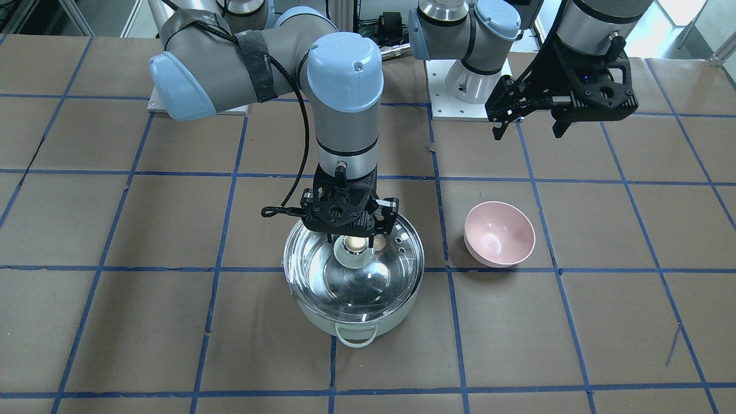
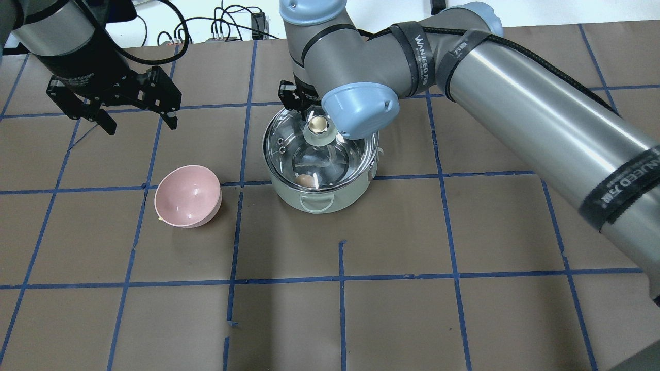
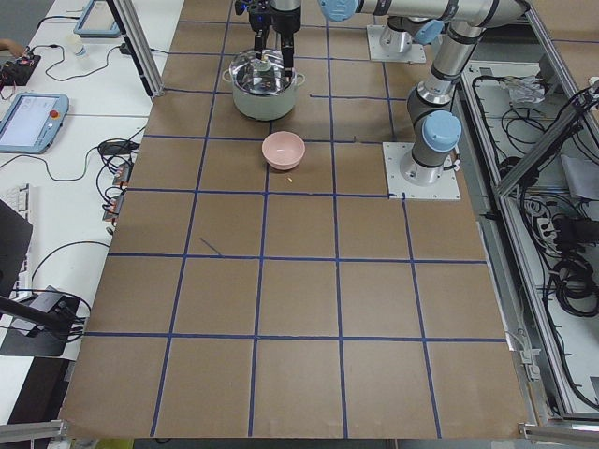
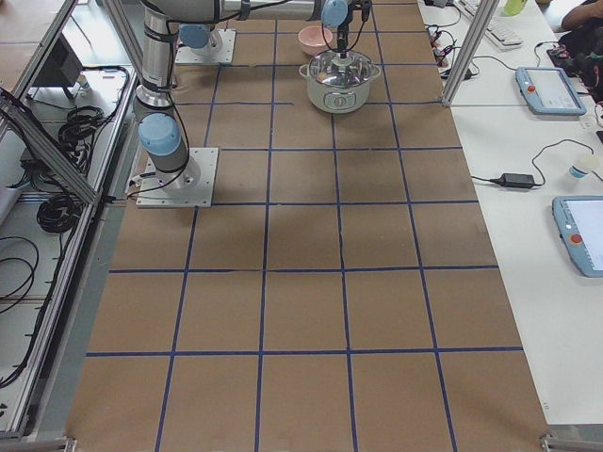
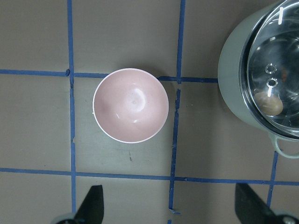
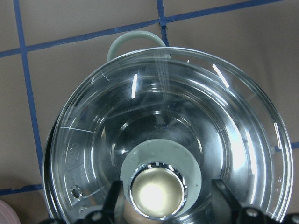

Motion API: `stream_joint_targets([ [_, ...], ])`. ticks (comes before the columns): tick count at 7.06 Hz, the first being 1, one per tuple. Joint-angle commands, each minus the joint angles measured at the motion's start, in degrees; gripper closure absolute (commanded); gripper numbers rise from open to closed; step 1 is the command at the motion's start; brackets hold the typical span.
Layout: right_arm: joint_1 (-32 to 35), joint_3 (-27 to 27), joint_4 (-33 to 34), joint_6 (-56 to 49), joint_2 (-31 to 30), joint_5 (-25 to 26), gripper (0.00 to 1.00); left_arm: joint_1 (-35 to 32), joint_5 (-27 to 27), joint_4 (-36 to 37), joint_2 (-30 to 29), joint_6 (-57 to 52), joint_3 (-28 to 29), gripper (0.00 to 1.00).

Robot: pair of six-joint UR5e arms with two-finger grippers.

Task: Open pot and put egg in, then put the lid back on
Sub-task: 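Lower the glass lid onto the pot with the right gripper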

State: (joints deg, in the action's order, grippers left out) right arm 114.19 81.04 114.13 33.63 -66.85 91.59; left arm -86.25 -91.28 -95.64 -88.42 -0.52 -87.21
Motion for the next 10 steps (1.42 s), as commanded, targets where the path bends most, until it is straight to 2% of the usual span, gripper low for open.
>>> stream_joint_targets([
  [1,0.1,2.2,2.5,0.0,0.1,-0.7,0.29,-0.1,-0.1,0.0,0.1,0.0,0.0,0.00],
  [4,0.1,3.1,4.3,0.6,0.3,-3.2,0.29,-0.2,-0.1,0.0,0.1,0.0,-0.2,0.00],
  [10,1.7,2.6,4.7,0.7,0.1,-3.2,0.29,-0.2,0.1,0.0,0.4,0.0,-0.2,0.00],
])
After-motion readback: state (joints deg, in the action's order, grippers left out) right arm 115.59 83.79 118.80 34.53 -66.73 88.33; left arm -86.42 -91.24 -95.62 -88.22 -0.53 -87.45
